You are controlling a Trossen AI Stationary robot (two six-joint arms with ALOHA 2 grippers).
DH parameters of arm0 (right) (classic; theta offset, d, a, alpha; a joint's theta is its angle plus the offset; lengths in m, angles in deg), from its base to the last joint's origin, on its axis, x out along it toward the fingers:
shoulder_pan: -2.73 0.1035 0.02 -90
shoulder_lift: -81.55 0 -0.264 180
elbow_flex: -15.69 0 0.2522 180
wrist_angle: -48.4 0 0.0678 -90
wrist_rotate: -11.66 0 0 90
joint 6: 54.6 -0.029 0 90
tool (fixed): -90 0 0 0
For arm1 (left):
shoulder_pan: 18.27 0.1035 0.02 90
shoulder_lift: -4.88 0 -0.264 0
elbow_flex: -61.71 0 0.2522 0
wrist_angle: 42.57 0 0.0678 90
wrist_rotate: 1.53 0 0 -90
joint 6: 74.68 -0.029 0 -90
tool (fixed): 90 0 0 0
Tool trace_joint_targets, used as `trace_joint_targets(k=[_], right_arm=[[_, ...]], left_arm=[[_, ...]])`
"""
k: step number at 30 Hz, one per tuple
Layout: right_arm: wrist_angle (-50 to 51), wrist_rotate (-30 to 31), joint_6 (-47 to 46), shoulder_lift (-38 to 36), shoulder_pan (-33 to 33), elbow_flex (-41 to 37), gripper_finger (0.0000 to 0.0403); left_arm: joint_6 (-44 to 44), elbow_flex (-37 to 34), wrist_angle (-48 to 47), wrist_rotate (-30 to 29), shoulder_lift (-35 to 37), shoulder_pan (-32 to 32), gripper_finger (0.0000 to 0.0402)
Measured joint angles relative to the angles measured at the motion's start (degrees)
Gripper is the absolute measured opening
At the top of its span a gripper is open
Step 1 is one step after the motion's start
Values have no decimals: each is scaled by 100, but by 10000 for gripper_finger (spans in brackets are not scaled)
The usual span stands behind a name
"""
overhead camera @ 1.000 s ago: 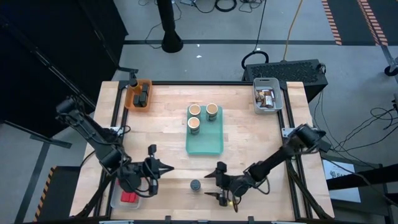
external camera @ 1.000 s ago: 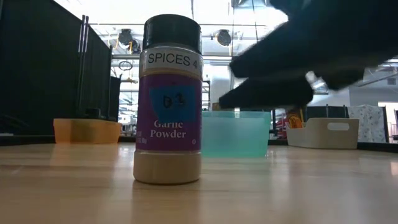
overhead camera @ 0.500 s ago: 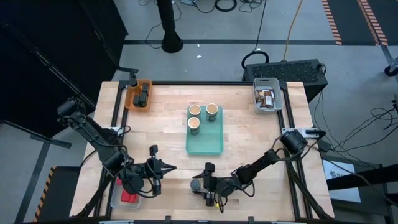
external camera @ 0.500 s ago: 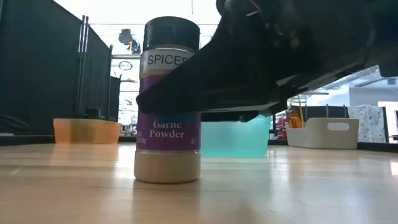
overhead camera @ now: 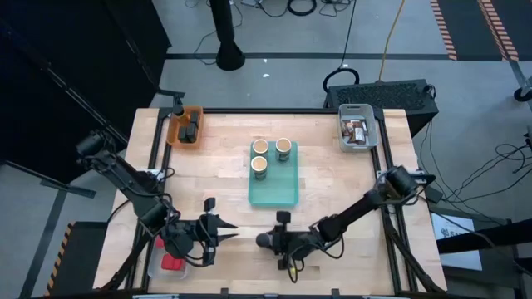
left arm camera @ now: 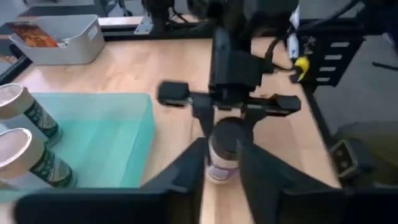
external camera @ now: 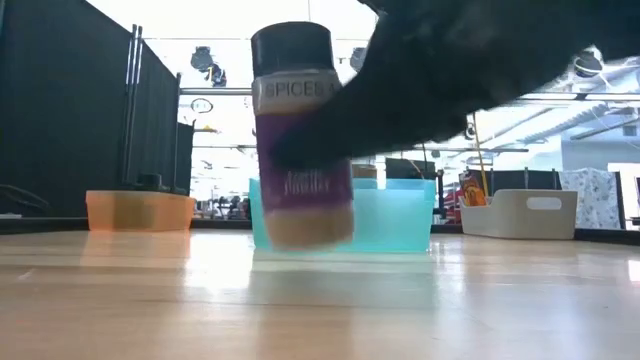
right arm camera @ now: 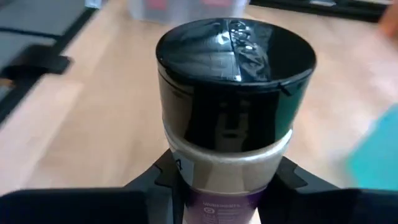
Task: Sort spices by type
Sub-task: Put the black seasoning bottle into the orange bin
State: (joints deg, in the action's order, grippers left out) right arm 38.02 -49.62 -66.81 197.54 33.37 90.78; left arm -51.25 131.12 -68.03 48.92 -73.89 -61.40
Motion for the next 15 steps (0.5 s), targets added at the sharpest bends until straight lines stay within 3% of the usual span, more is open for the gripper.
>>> trace_joint_targets(k=[9,15], right_arm=[[1794,-13,267,-505,-343,791,116],[2332,-1,286,-503,-484,1078,116]], left_arm=[[-244,-4,370,6,-532,403,260],[-506,-4,688,-134,-551,533,319]])
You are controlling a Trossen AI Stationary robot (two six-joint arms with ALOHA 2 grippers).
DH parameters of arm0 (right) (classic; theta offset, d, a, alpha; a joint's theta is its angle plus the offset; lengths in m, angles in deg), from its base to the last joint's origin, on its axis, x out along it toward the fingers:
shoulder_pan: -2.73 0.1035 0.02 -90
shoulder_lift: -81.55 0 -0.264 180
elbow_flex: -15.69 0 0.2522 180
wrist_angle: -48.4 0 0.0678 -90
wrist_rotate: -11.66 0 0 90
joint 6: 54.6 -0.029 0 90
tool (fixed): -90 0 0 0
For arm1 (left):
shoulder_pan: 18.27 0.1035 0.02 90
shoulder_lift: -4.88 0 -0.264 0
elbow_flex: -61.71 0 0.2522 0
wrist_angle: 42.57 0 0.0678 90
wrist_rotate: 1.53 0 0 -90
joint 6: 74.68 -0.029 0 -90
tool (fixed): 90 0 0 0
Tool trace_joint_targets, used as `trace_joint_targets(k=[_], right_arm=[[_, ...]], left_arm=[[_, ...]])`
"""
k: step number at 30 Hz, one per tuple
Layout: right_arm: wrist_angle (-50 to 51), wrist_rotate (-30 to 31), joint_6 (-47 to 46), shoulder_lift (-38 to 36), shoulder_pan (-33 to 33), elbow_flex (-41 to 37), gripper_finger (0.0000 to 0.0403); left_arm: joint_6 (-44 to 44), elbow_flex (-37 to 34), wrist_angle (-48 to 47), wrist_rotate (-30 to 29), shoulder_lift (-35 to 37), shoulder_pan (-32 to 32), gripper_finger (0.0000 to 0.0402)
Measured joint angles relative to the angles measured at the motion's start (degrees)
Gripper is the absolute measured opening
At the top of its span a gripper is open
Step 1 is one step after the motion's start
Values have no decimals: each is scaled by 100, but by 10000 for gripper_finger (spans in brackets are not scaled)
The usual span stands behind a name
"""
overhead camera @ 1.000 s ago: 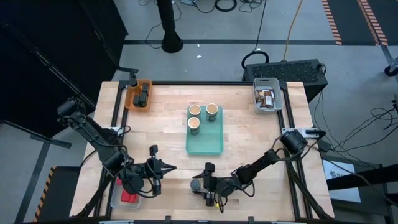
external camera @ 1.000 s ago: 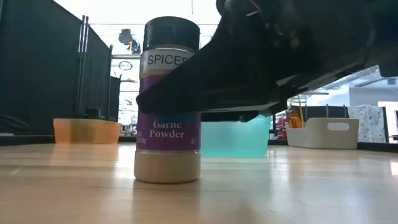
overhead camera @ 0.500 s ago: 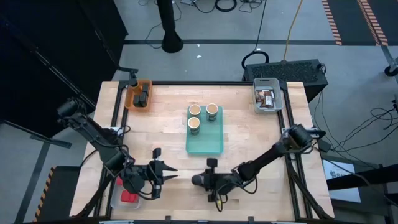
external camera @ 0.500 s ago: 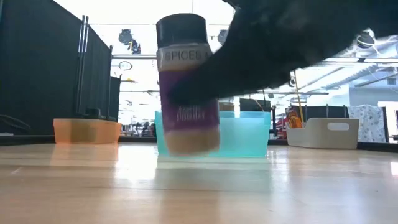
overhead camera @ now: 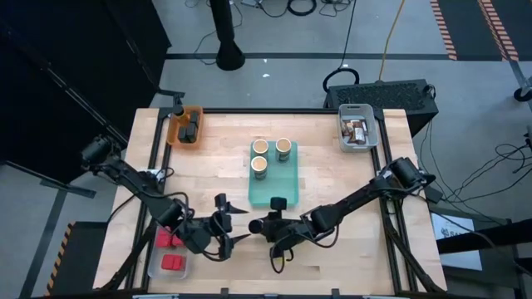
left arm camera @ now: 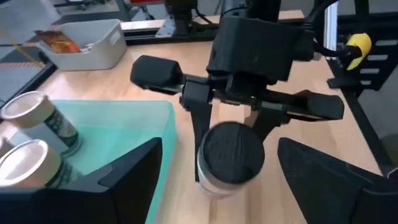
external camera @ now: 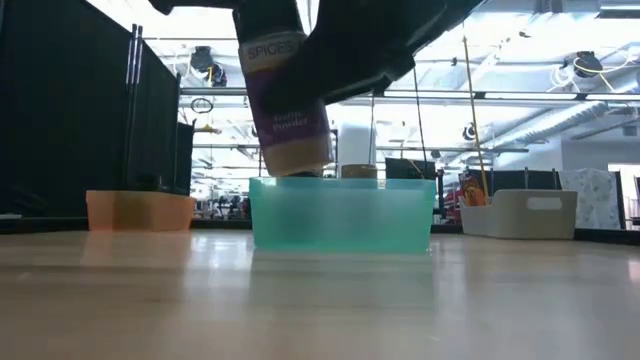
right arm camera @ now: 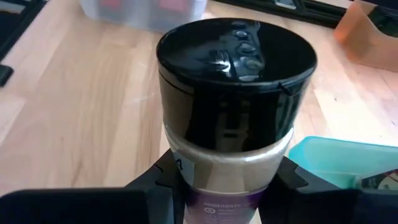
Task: Sort spices by type
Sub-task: Put the black seasoning bottle into the orange bin
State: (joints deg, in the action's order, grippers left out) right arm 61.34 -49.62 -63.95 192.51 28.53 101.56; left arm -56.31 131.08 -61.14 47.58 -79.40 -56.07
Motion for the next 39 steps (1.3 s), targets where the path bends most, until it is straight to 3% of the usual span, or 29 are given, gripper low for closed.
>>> trace_joint_targets(k=[14,23,27,32,39], right_arm=[[-24,0,127,2,-62,-2,116],[-29,-6,151,2,-62,-2,116],[-25,10,153,2,-62,-2,116],[-26,26,149,2,-66,-2,120],[-171,-25,-25,4,-64,-4,159]], left_arm=[[-229,4,668,715,-606,345,322],[-326,4,725,472,-797,434,319],[-519,4,750,316,-786,431,284],[-533,4,734,318,-789,428,208],[-400,4,674,353,-631,425,207]])
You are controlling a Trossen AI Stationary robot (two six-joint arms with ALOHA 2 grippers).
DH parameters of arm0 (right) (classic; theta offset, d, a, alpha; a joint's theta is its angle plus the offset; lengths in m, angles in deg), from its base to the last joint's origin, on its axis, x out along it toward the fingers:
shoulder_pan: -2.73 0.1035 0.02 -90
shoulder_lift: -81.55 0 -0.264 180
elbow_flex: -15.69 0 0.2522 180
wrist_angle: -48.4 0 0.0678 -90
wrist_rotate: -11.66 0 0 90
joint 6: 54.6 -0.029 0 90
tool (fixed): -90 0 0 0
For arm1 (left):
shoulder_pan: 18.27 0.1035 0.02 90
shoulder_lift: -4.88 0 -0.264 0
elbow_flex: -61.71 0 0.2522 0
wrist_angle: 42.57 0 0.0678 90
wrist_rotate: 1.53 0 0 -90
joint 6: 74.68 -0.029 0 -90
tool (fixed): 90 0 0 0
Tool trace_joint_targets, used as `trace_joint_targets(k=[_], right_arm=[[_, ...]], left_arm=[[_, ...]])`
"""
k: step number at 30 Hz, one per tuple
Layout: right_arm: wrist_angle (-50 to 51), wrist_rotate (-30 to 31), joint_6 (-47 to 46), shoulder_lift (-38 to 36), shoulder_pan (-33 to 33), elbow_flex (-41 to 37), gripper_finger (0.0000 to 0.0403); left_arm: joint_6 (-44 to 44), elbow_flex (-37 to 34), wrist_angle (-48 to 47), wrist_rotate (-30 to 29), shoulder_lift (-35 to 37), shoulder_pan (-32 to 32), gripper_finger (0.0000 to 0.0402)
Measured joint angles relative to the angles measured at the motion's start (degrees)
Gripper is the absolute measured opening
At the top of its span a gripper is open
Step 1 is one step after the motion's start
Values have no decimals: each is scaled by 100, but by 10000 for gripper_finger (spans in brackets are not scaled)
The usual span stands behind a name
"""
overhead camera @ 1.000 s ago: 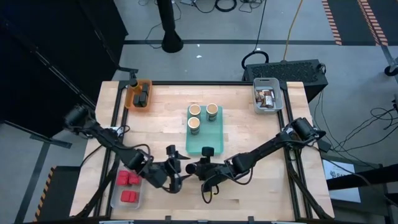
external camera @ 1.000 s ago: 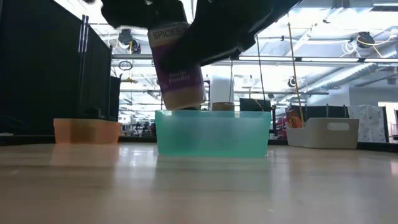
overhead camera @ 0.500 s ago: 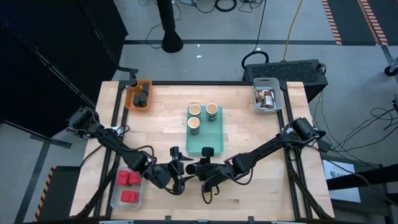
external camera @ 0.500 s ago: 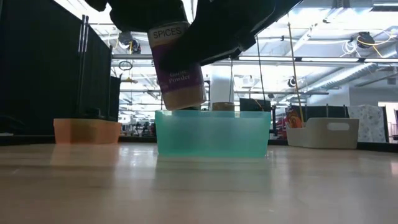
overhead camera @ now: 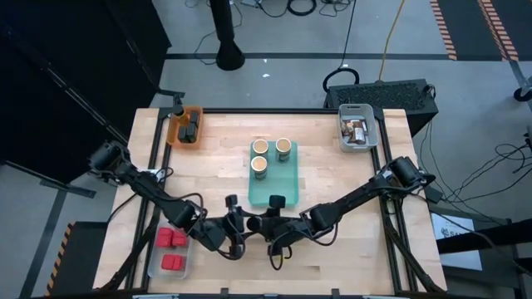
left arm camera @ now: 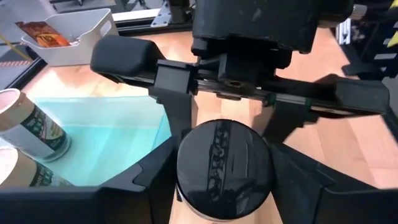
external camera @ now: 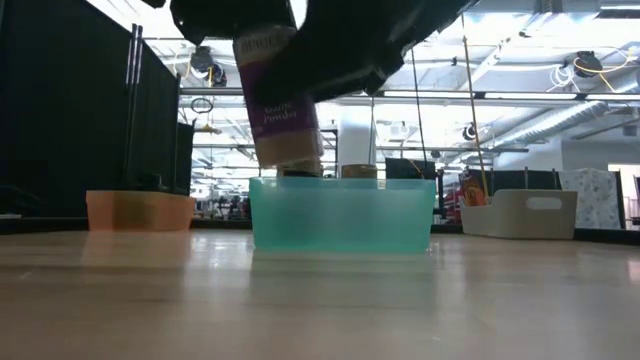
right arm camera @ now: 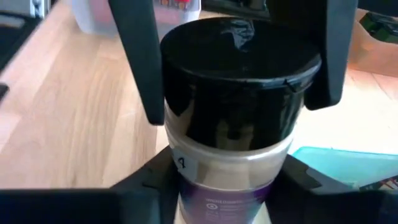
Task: Sort spices by type
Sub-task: Put the black seasoning bottle into the orange bin
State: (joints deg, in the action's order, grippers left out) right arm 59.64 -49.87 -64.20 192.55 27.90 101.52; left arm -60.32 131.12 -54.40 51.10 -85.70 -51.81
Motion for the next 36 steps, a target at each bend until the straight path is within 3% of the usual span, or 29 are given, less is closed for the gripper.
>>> trace_joint_targets(k=[8,12,14,17,22,28,32,36], right_arm=[[121,131,-167,-63,-17,35,298],[371,500,-313,-332,-25,41,331],[645,541,-372,-471,-3,41,334],[1040,509,-479,-638,21,35,331],[1215,730,-516,-760,-10,39,321],[1261,730,-435,-752,-55,39,318],[1253,745,-290,-752,-156,39,318],[1253,723,-174,-752,-278,39,318]], left_arm=[[277,-6,-527,-228,586,19,207],[828,2,-1451,-533,1193,92,207],[1223,5,-2258,-1037,1567,209,207],[2543,97,-3735,-1552,2135,481,207],[4149,287,-5733,-1440,2865,1010,207],[5821,481,-7705,-1318,3233,1955,207],[6165,490,-8452,-936,3210,2854,207],[5764,490,-8528,-886,3142,3693,207]])
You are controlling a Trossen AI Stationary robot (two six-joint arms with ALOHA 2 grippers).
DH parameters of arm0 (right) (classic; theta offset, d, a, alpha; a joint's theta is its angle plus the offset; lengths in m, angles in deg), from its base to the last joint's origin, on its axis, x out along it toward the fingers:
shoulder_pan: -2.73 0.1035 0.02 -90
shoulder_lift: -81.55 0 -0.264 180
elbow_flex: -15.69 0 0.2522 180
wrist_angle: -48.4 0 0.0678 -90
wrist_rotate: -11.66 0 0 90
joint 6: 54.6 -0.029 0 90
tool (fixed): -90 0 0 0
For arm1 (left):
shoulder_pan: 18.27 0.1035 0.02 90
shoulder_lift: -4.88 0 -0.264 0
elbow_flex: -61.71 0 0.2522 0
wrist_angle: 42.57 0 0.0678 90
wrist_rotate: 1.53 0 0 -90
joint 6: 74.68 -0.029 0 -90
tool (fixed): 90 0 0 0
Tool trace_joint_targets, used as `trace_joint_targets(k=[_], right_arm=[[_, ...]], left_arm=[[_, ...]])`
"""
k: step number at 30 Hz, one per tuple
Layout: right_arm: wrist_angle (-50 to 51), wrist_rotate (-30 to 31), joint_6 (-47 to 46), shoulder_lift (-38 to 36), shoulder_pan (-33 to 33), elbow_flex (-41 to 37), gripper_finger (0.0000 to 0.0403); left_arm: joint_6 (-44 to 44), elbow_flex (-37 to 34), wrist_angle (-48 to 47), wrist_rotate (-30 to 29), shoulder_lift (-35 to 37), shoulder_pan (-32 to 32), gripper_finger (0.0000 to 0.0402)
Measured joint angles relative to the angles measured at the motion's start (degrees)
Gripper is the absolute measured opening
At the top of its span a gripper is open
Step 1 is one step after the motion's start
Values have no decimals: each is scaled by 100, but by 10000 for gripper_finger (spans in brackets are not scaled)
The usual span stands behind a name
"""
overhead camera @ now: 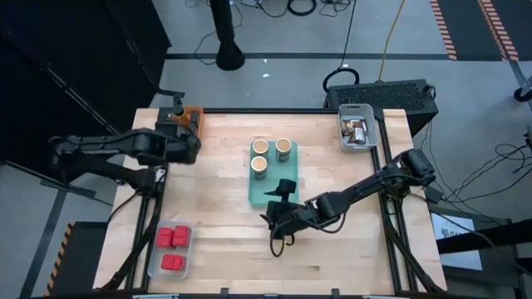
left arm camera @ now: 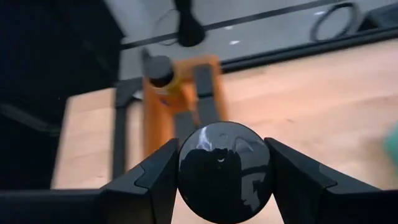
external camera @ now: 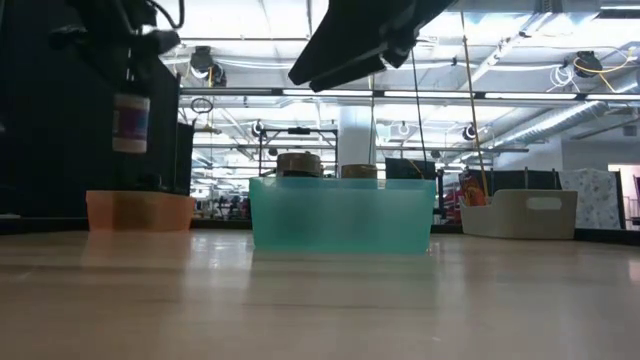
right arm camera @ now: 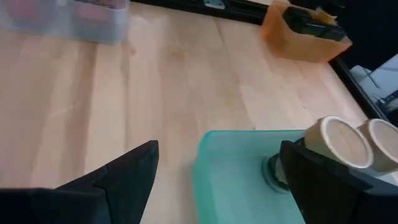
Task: Sort spices by type
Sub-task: Put the black seasoning bottle into the orange bin
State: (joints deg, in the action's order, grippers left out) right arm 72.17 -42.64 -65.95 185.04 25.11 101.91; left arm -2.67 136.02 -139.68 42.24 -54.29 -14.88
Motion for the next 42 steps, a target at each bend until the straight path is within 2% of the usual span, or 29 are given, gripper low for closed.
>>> trace_joint_targets(k=[6,9,15,20,25,33,38,42], right_arm=[[-1,-93,28,0,-105,0,318],[1,-168,57,0,-114,0,318],[-65,-162,153,0,-144,0,318],[-38,-170,156,0,-139,0,318],[-34,-170,176,0,-139,0,318],[-34,-170,180,0,-139,0,318],[-32,-170,178,0,-139,0,318],[-29,-170,179,0,-139,0,318]], left_arm=[[-958,0,25,-32,-6,1429,207],[-1627,0,333,3,-6,2078,207],[-3102,-2,1844,401,-39,3125,207],[-3385,-38,1957,1012,-206,4012,207],[-3391,-438,2046,1150,-266,4253,207],[-3512,-1077,2982,1179,-271,4280,207],[-3589,-1230,3396,1520,-271,4398,207],[-3630,-1237,3311,1648,-271,4534,207]])
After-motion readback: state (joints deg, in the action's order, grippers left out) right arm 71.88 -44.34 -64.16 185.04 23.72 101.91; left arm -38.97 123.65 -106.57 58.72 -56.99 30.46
